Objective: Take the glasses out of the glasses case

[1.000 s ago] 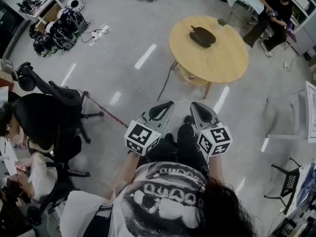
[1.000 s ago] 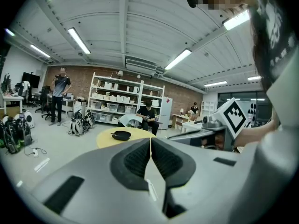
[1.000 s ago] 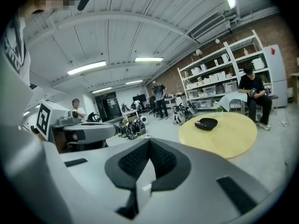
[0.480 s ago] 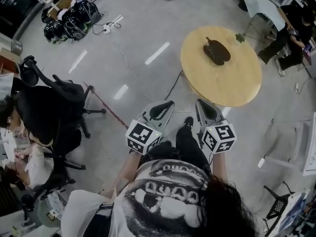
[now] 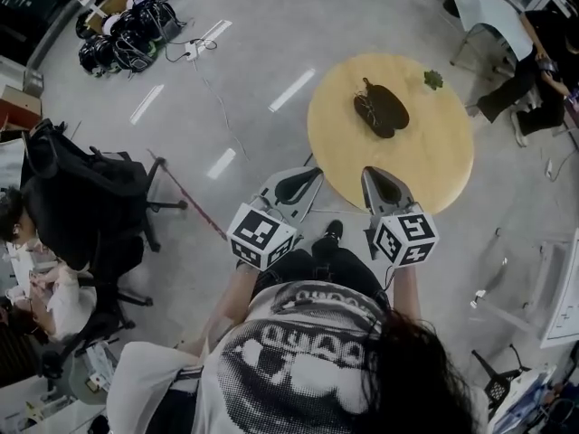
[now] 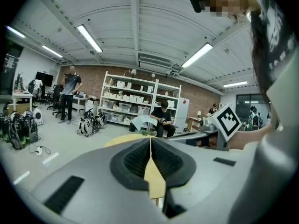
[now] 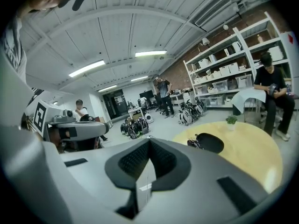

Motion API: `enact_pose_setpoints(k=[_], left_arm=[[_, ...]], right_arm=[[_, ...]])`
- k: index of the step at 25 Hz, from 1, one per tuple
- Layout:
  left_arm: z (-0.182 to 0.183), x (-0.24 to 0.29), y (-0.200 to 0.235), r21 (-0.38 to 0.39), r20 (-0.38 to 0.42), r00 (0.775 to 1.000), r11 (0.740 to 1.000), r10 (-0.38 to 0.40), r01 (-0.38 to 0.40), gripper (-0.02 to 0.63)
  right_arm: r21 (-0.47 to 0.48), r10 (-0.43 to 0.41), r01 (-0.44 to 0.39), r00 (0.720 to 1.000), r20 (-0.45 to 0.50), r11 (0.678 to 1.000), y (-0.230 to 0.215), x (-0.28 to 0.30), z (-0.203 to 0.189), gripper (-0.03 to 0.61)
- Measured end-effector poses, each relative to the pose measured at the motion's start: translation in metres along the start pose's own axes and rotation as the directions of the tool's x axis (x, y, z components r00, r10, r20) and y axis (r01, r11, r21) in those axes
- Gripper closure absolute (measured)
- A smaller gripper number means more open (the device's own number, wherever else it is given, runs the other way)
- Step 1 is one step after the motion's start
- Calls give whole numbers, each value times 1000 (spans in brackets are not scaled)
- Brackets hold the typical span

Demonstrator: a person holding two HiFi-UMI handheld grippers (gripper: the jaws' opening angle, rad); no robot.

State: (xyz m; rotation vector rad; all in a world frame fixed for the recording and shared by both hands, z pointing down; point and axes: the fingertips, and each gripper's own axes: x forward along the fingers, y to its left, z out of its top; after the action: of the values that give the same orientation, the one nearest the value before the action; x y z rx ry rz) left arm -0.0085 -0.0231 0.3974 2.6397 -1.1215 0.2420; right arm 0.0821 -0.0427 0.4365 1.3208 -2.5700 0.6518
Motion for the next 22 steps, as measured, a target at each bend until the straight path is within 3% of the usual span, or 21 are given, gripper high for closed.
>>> enact_pose_setpoints(k=[14, 22], left_arm=[[7, 36, 20, 44, -86, 993, 996, 86, -83, 598], [17, 74, 35, 73, -101, 995, 997, 8, 0, 598]], right_arm=[[72, 30, -30, 1000, 6, 997, -48, 21, 4, 581], [98, -28, 26, 999, 20, 995, -77, 38, 11, 581]])
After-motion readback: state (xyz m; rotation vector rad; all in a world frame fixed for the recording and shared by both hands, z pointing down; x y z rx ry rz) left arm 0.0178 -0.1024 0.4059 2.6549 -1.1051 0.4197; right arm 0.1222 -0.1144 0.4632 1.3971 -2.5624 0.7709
